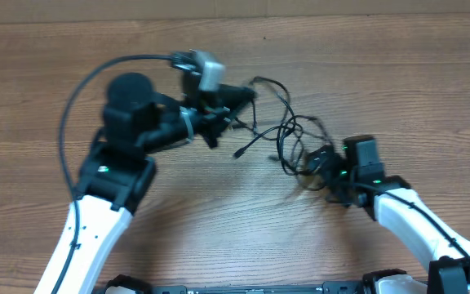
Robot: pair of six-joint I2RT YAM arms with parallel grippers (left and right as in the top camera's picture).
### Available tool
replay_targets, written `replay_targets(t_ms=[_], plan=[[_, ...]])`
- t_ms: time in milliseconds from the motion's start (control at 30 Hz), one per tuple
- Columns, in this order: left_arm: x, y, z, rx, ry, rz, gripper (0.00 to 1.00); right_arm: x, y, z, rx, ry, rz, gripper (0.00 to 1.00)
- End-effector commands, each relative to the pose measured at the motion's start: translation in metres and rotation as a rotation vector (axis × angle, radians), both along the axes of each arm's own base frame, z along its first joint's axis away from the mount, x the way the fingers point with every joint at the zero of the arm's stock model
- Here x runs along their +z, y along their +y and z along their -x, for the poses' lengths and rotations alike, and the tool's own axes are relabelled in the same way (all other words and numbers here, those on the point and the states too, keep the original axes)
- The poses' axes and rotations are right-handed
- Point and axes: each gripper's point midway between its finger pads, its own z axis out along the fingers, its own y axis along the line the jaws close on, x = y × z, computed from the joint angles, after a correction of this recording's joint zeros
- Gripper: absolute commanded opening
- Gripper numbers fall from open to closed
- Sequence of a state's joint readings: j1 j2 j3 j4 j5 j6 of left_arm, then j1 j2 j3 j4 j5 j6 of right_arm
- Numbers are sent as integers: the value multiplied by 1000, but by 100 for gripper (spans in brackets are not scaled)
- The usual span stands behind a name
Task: Untangle cables
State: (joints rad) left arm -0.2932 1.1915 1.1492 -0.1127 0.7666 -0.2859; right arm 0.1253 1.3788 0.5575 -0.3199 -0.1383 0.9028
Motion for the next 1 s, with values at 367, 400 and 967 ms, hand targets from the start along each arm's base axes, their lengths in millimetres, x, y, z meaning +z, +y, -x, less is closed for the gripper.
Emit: replay_targets(t_ms=[367, 400, 967], plan=[[-1, 143, -44, 410, 63, -5, 4, -8, -61, 0, -101, 9, 39, 100], [-1, 150, -45, 428, 63, -4, 4, -8, -63, 1, -108, 14, 54, 100], [5, 248, -46, 660, 23, -5, 4, 10, -55, -15, 55, -67, 69, 100]])
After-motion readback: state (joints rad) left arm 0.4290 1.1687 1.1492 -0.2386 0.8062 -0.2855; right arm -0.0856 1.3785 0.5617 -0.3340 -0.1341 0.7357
